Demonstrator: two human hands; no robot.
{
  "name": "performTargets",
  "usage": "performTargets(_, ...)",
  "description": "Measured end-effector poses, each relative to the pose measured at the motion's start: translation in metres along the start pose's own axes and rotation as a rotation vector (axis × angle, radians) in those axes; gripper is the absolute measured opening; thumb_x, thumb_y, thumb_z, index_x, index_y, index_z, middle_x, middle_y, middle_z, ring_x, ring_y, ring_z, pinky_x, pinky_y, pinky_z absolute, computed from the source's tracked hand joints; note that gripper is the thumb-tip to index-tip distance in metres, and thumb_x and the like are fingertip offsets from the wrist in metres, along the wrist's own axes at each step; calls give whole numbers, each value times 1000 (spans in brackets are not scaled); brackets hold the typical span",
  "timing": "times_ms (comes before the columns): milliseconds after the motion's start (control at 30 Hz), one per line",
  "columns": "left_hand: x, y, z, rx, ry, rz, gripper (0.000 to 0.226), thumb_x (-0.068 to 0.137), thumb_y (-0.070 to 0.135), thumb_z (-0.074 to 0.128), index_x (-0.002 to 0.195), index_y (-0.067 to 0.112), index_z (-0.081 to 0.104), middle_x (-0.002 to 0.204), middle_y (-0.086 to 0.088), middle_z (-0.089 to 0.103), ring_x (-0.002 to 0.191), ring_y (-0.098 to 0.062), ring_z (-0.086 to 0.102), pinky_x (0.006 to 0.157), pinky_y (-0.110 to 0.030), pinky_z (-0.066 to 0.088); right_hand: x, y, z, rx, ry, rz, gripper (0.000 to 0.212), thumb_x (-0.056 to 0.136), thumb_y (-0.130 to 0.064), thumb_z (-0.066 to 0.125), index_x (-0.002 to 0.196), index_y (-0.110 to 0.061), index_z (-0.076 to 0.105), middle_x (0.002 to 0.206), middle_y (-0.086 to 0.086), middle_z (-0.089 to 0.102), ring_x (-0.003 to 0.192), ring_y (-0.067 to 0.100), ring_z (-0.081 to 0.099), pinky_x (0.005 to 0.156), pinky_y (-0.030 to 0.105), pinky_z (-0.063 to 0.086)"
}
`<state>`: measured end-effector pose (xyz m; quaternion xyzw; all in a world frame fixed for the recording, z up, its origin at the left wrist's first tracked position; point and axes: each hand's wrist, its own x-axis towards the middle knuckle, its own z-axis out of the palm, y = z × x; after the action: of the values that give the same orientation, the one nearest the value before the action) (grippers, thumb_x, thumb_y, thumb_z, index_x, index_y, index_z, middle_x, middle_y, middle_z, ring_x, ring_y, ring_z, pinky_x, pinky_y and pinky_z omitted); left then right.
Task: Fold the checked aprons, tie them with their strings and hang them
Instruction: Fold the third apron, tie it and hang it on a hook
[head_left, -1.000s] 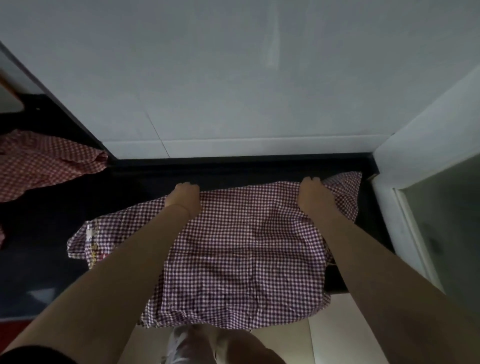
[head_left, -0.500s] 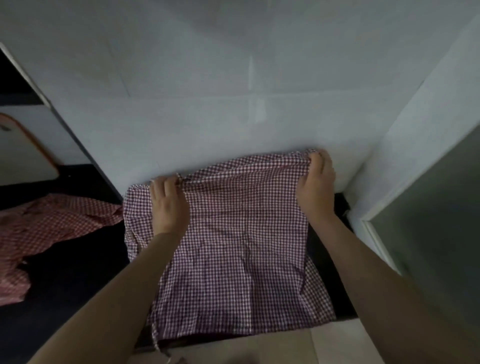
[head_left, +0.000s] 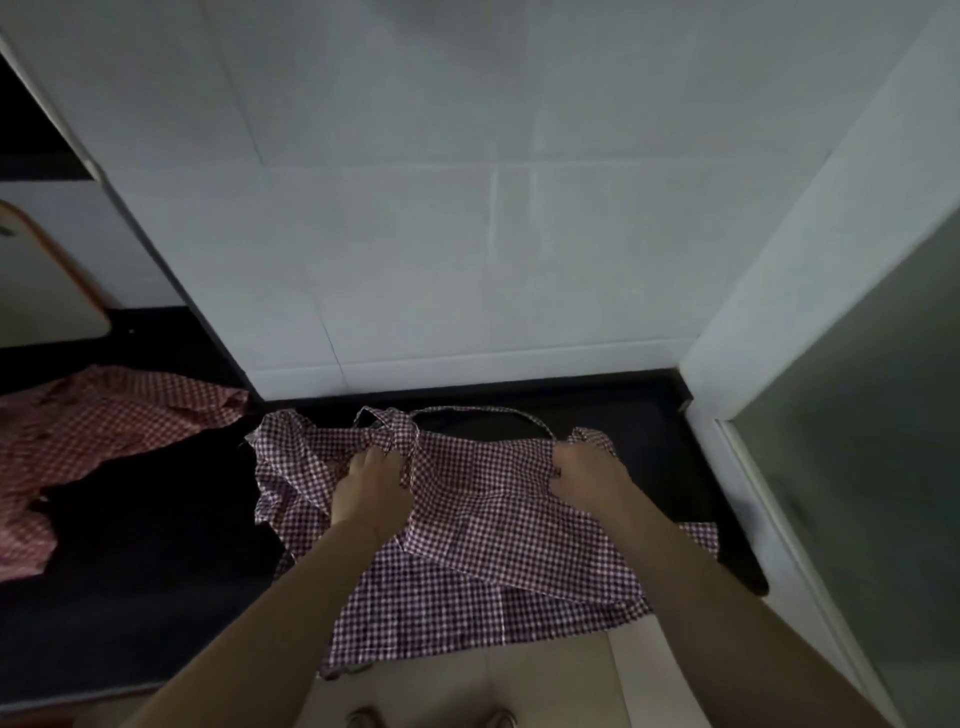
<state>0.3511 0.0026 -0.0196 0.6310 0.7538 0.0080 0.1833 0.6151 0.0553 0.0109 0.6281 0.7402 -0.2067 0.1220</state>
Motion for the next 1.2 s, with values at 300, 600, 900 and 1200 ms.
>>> performTargets(300, 21, 36, 38, 620, -140, 403, 60, 91, 32, 53, 147, 21, 31, 131, -3, 58, 129, -26, 46, 120, -51, -2, -13, 16, 66, 31, -201, 79, 53, 90, -42, 61, 135, -15, 51, 137, 8, 54, 125, 29, 51, 111, 47, 35)
performTargets(600, 45, 34, -32, 522, -225, 85, 32, 95, 24, 49, 122, 16, 63, 129, -3, 60, 119, -23, 58, 93, -38, 49, 2, 42, -14, 132, -242, 296, 38, 101, -36, 47, 129, -12, 54, 134, 9, 55, 120, 28, 54, 103, 39, 41)
performTargets(900, 36, 66, -159, -329, 289, 255, 12, 84, 21, 69, 80, 10, 69, 79, -6, 68, 83, -28, 62, 68, -29, 41, 4, 22, -105, 412, 510, 57, 16, 99, -11, 45, 90, -2, 55, 93, 15, 62, 91, 33, 60, 69, 33, 40)
performTargets(1200, 24, 70, -299, 231, 111, 52, 58, 78, 69, 64, 91, 12, 68, 99, -6, 66, 81, -21, 55, 73, -32, 51, -45, 16, -249, -139, 73, 187, 39, 91, -30, 61, 116, -1, 66, 106, 13, 65, 95, 25, 63, 77, 29, 48)
